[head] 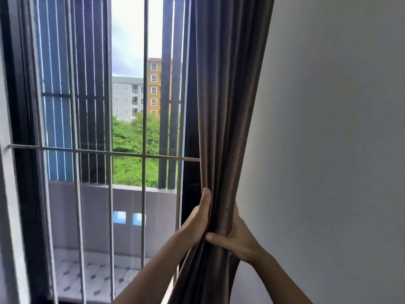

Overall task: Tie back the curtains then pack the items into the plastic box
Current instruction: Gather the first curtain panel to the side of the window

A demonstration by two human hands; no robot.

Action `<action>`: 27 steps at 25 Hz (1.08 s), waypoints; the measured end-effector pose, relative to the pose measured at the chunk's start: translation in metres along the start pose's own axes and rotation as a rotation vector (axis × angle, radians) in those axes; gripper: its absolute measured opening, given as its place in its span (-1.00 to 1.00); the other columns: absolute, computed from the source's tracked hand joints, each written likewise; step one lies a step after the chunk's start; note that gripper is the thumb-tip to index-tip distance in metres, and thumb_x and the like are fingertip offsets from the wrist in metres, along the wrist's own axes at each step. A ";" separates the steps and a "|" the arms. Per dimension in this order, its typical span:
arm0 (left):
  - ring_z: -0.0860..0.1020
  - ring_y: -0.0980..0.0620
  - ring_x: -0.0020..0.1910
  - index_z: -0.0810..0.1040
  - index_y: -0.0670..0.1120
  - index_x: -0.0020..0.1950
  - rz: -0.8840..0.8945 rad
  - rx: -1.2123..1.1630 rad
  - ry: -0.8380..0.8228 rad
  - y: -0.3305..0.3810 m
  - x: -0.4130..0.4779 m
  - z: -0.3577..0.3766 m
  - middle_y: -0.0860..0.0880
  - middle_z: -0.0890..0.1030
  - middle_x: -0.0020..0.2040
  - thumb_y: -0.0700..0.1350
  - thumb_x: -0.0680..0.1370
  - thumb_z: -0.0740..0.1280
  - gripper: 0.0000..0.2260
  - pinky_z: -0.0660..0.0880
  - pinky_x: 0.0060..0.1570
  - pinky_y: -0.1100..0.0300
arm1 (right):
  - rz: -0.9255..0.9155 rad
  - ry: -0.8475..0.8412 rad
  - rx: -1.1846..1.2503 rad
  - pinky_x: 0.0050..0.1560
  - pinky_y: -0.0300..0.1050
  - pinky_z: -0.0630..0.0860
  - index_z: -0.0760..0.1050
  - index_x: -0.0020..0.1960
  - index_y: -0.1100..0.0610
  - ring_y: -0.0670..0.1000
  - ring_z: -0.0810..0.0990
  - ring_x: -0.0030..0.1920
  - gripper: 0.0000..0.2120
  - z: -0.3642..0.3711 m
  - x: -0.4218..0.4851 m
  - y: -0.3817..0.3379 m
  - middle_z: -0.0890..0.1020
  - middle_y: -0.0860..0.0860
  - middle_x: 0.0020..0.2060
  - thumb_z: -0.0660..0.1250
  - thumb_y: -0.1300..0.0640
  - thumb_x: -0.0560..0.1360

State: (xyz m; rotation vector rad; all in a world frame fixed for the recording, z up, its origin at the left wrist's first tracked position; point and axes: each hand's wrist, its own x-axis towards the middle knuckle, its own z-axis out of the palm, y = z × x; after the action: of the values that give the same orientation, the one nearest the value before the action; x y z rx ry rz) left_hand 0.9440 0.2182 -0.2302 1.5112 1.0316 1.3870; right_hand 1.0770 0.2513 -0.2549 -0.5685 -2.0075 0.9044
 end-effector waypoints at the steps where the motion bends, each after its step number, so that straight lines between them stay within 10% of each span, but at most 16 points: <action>1: 0.57 0.10 0.17 0.63 0.22 0.07 -0.003 0.017 0.014 0.000 0.001 -0.003 0.05 0.65 0.12 0.53 0.31 0.01 -0.37 0.43 0.20 0.16 | 0.010 -0.020 -0.024 0.25 -0.21 0.48 0.09 0.47 -0.07 -0.16 0.49 0.28 -0.06 0.000 -0.002 0.003 0.47 -0.16 0.30 0.56 -0.09 0.26; 5: 0.58 0.15 0.14 0.51 0.05 0.28 0.063 0.120 0.108 -0.013 -0.002 -0.023 0.09 0.64 0.13 0.51 0.35 0.05 -0.27 0.48 0.16 0.26 | 0.086 -0.016 -0.050 0.21 -0.31 0.48 0.11 0.40 -0.22 -0.26 0.49 0.21 -0.13 0.006 -0.014 0.017 0.47 -0.17 0.28 0.56 -0.10 0.26; 10: 0.55 0.43 -0.01 0.48 0.28 0.06 0.276 0.363 0.278 -0.022 -0.012 -0.038 0.48 0.58 -0.13 0.10 0.56 0.22 -0.89 0.39 -0.15 0.60 | 0.051 0.113 0.030 0.30 0.04 0.48 0.20 0.40 -0.15 -0.11 0.51 0.26 -0.23 0.011 -0.029 0.016 0.50 -0.11 0.28 0.52 -0.06 0.31; 15: 0.56 0.34 -0.23 0.35 0.06 0.39 0.432 0.553 0.370 -0.003 -0.004 -0.049 0.30 0.59 -0.18 -0.01 0.55 0.28 -0.60 0.44 -0.20 0.36 | -0.178 0.647 -0.276 0.45 -0.12 0.23 -0.05 0.50 -0.15 -0.17 0.18 0.47 -0.02 0.001 -0.026 -0.028 0.14 -0.14 0.50 0.43 -0.30 0.26; 18: 0.59 0.15 -0.10 0.27 0.06 0.43 0.298 0.589 0.326 0.014 -0.002 -0.053 0.16 0.57 -0.05 -0.01 0.55 0.26 -0.55 0.41 -0.16 0.34 | -0.485 0.815 -0.649 0.41 -0.25 0.26 0.12 0.47 0.01 -0.12 0.24 0.43 -0.25 0.007 -0.005 -0.060 0.25 -0.02 0.42 0.40 -0.11 0.41; 27: 0.48 -0.08 -0.24 0.34 -0.21 0.01 0.085 0.934 0.214 0.025 -0.008 -0.051 -0.22 0.51 -0.06 -0.15 0.61 0.07 -0.86 0.36 -0.30 0.15 | 0.143 0.510 -0.847 0.12 -0.01 0.53 -0.02 0.52 0.08 0.11 0.60 0.09 -0.33 0.061 -0.004 -0.017 0.57 0.09 0.18 0.26 0.21 0.54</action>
State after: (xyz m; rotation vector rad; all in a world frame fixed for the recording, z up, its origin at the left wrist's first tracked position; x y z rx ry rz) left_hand 0.8935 0.2046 -0.2067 2.0864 1.9385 1.1807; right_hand 1.0273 0.2136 -0.2674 -1.2693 -1.8105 -0.0876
